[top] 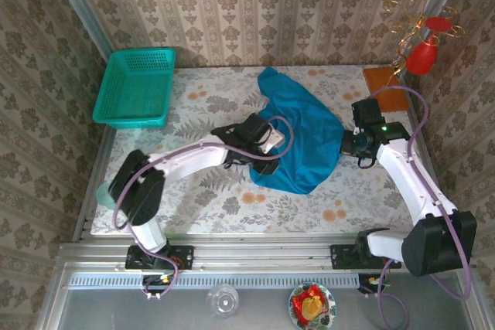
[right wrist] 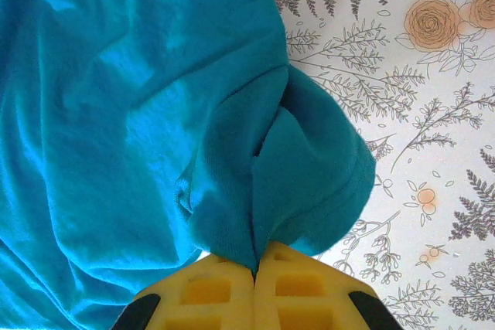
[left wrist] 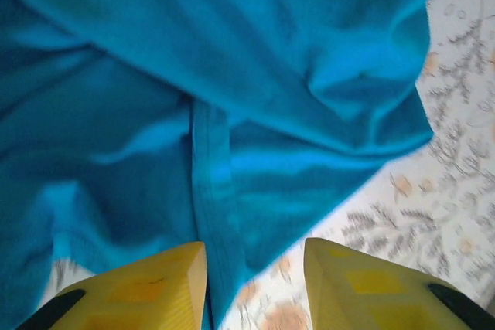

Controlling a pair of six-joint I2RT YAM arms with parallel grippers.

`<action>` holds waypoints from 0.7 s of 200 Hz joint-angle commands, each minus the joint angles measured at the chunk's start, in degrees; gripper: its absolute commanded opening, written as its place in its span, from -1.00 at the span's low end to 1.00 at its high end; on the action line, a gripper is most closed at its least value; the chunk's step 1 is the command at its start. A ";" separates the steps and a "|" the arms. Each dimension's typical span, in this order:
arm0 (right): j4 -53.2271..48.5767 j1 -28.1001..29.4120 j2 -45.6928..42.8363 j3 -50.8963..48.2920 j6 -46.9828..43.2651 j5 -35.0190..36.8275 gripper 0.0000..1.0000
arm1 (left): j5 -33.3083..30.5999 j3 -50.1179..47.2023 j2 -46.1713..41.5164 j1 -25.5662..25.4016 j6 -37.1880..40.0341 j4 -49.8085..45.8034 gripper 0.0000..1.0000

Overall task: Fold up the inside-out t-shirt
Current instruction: Flatten out the T-shirt at the center of the table.

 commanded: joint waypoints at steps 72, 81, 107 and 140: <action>-0.71 -0.31 -2.96 -0.11 0.72 0.15 -1.00 | -15.69 20.38 21.60 -4.88 3.29 -14.11 -0.26; -0.72 -0.31 -2.89 -0.03 0.73 0.07 -1.00 | -16.45 20.82 22.40 -5.05 3.26 -14.61 -0.25; -0.63 -0.31 -2.56 0.18 0.59 0.05 -1.00 | -18.05 20.90 23.86 -5.06 3.21 -15.12 -0.23; -0.36 -0.33 -2.16 0.24 0.68 -0.13 -1.00 | -21.21 20.63 24.08 -4.94 3.23 -15.82 -0.36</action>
